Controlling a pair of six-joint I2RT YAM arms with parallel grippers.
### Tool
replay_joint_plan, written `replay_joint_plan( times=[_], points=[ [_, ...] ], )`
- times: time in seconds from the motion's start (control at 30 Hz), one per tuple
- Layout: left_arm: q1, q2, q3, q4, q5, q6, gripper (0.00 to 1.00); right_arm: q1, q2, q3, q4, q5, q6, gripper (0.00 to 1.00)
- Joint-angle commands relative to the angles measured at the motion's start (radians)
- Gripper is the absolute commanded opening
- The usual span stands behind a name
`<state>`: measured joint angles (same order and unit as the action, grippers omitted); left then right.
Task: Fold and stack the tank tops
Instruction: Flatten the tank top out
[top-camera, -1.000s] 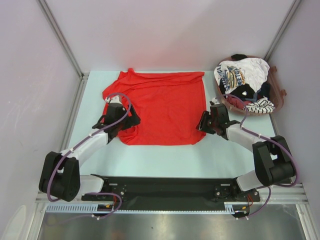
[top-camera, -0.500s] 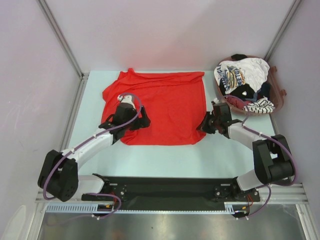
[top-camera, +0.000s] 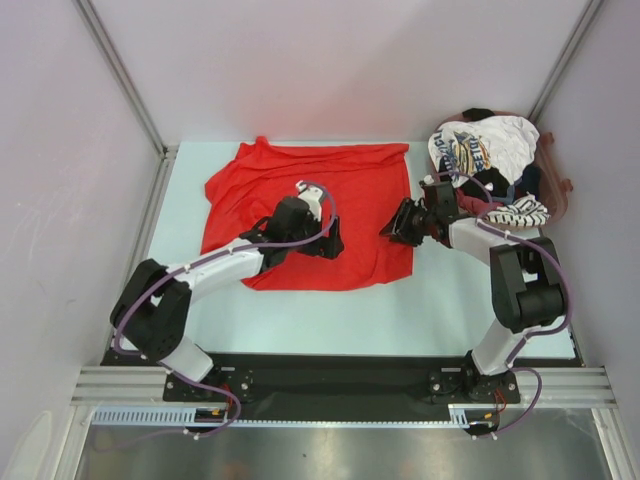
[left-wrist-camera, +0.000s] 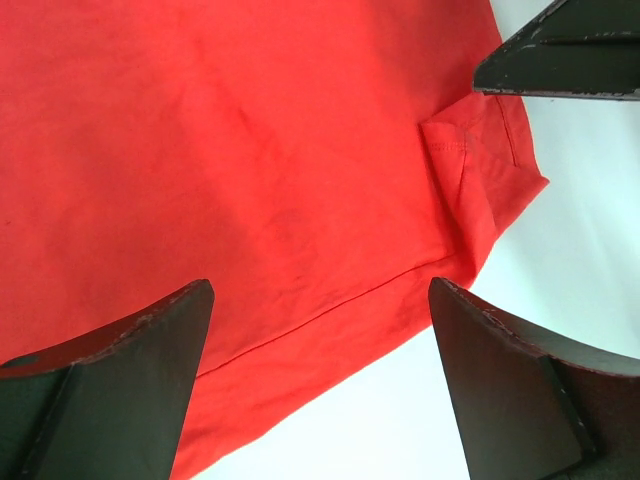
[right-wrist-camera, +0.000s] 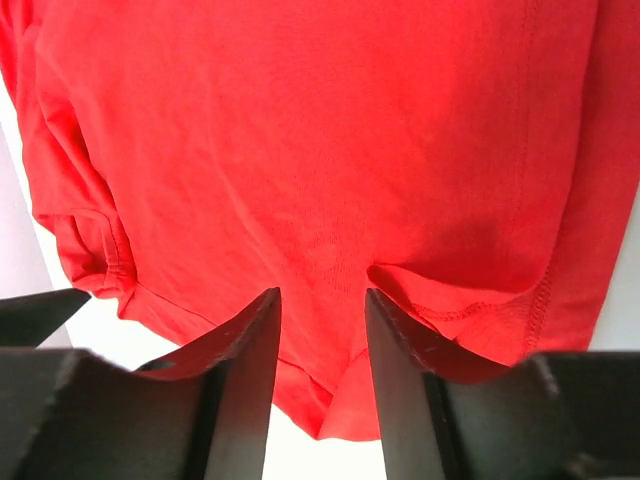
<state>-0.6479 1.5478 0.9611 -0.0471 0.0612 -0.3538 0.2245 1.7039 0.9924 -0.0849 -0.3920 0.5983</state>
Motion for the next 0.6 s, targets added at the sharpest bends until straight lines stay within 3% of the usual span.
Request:
replay_joint_plan(
  times=[0.0, 0.07, 0.2, 0.3, 0.57],
  points=[
    [-0.001, 0.032, 0.048, 0.043, 0.077, 0.035, 0.95, -0.027, -0.024, 0.015, 0.008, -0.038, -0.014, 0.47],
    [-0.002, 0.038, 0.053, 0.043, 0.084, 0.036, 0.95, -0.042, -0.041, -0.010, 0.002, -0.045, -0.029, 0.47],
    [-0.002, 0.038, 0.048, 0.043, 0.075, 0.036, 0.94, -0.047, -0.098, -0.076, -0.007, -0.038, -0.072, 0.33],
    [-0.002, 0.026, 0.045, 0.043, 0.065, 0.033, 0.95, -0.039, -0.118, -0.101, -0.016, -0.027, -0.110, 0.30],
    [0.004, -0.023, 0.054, -0.031, -0.020, -0.011, 0.95, 0.009, -0.052, -0.061, -0.053, 0.048, -0.206, 0.41]
  ],
)
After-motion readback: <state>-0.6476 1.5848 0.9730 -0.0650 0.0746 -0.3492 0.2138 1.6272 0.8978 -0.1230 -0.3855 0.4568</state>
